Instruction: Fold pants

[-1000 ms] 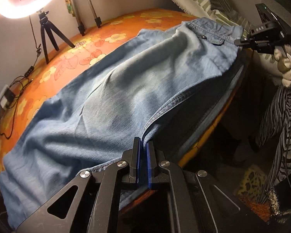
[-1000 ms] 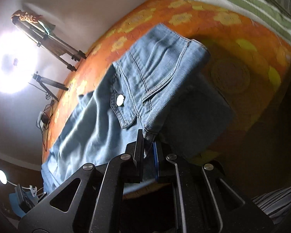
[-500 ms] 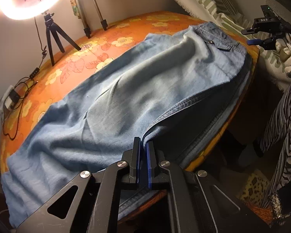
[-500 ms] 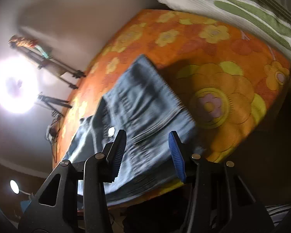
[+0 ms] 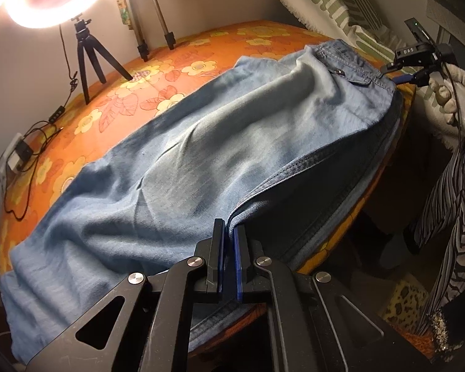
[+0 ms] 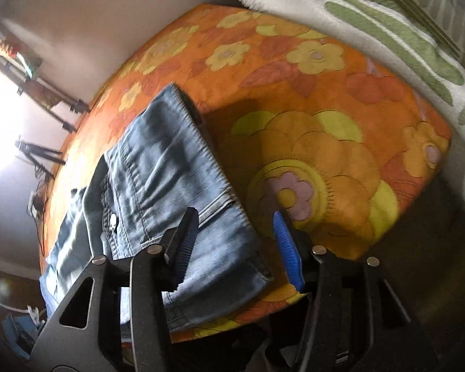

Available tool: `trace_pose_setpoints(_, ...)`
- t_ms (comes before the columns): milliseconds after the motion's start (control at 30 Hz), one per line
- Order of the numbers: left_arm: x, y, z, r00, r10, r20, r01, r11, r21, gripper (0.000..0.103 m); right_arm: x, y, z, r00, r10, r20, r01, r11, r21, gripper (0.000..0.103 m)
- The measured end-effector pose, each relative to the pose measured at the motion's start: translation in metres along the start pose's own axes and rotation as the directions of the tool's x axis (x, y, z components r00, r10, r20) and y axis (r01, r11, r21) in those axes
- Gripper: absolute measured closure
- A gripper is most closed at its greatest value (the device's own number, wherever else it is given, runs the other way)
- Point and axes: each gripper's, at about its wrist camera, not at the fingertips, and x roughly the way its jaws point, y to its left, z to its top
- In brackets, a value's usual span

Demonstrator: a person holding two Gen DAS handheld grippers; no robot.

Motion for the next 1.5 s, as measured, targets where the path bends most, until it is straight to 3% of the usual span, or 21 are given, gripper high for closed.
trace_pose_setpoints(167, -0.001, 0.002, 0.001, 1.0, -0.005, 0.004, 0.005, 1.0, -0.01, 0.099, -0.005, 0.009, -0.007, 0.999, -0.033, 0.009, 0.033, 0.998, -0.048, 0.058)
trace_pose_setpoints(367, 0.0, 0.01, 0.006, 1.0, -0.012, 0.013, 0.012, 0.999, -0.038, 0.099, -0.032, 0.021, -0.036, 0.993, 0.099, -0.06, -0.102, 0.994, -0.036, 0.057)
trace_pose_setpoints(500, -0.004, 0.012, 0.011, 0.999, -0.011, 0.031, 0.013, 0.998, -0.055, 0.099, -0.019, 0.024, -0.045, 0.983, 0.152, -0.102, -0.15, 0.988, 0.02, 0.057)
trace_pose_setpoints(667, -0.007, 0.013, 0.012, 0.999, -0.012, 0.042, 0.015, 0.998, -0.063, 0.099, -0.002, 0.018, -0.049, 0.981, 0.153, -0.121, -0.142, 0.985, 0.096, 0.057)
trace_pose_setpoints(867, -0.007, 0.013, 0.01, 0.999, -0.016, 0.04, 0.018, 0.998, -0.056, 0.099, 0.007, 0.014, -0.046, 0.984, 0.156, -0.082, -0.142, 0.977, 0.156, 0.058)
trace_pose_setpoints(933, -0.008, 0.014, 0.01, 0.999, -0.015, 0.041, 0.017, 0.998, -0.056, 0.099, 0.007, 0.014, -0.042, 0.986, 0.153, -0.062, -0.141, 0.976, 0.164, 0.077)
trace_pose_setpoints(967, -0.008, 0.014, 0.01, 0.999, -0.014, 0.042, 0.017, 0.998, -0.056, 0.099, 0.008, 0.015, -0.041, 0.987, 0.152, -0.061, -0.14, 0.976, 0.164, 0.092)
trace_pose_setpoints(1233, -0.018, 0.016, -0.003, 0.999, -0.017, 0.046, 0.019, 0.998, -0.054, 0.099, -0.04, 0.029, -0.047, 0.981, 0.196, 0.011, -0.196, 0.978, 0.074, 0.098)
trace_pose_setpoints(1500, -0.006, -0.003, -0.018, 0.999, -0.037, -0.018, 0.037, 0.999, 0.004, 0.099, -0.018, 0.015, -0.055, 0.994, 0.103, -0.029, -0.101, 0.993, 0.065, 0.099)
